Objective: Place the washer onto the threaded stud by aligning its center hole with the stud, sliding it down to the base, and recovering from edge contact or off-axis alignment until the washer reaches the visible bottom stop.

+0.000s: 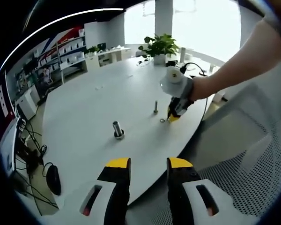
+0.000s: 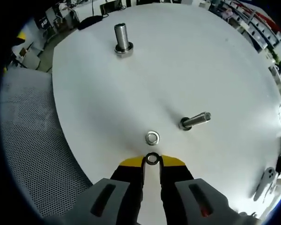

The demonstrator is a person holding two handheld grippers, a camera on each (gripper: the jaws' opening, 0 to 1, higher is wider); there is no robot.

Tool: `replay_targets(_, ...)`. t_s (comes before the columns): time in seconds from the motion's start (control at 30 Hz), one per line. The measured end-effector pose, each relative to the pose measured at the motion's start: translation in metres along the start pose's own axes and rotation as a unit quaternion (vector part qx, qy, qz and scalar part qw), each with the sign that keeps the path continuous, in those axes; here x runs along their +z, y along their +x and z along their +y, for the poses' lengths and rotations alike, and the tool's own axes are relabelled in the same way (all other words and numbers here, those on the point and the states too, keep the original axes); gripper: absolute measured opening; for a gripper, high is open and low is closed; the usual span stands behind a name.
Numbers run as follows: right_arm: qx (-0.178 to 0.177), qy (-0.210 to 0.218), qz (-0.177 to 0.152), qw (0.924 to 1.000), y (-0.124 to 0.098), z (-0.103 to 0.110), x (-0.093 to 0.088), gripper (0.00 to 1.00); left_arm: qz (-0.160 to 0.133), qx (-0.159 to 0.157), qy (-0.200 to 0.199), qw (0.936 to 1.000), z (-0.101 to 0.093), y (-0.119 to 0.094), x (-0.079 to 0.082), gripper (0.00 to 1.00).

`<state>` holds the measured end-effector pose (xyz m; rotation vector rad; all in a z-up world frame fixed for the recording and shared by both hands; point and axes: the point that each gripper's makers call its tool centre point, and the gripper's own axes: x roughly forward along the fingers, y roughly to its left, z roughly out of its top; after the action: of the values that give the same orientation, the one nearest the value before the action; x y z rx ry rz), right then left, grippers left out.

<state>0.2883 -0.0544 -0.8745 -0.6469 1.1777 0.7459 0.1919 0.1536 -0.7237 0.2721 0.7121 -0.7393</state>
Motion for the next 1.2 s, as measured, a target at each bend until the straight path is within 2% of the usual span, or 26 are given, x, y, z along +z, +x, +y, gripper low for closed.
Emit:
replay_targets(0.3,-0.020,0.010,-0.038,0.9990,-0.024,-0.025,0.028,0.14,0.001,-0.004,0.001,1.0000,-0.001,0.001,0.000,0.29)
replay_targets(0.4,-0.044,0.012,-0.065,0.9968,-0.033,-0.037,0.040,0.14,0.003,-0.005,-0.002,1.0000,-0.001,0.001,-0.001,0.28)
replay_targets(0.5,-0.038,0.026,-0.066,0.9968,-0.035,-0.038,0.040,0.14,0.002,-0.007,-0.002,1.0000,-0.002,0.001,0.000,0.28)
replay_targets(0.73,-0.051,0.029,-0.080,0.9950,-0.044,-0.047,0.041,0.14,0.005,-0.010,-0.001,0.9999,-0.002,0.002,0.000,0.28)
replay_targets(0.93,-0.066,0.019,-0.119,0.9905,-0.058,-0.050,0.056,0.14,0.008,-0.009,0.001,0.9999,-0.002,0.002,-0.001,0.28)
replay_targets(1.2,-0.065,0.003,-0.112,0.9915,-0.052,-0.049,0.061,0.14,0.009,-0.002,-0.001,1.0000,0.000,0.002,-0.003,0.28)
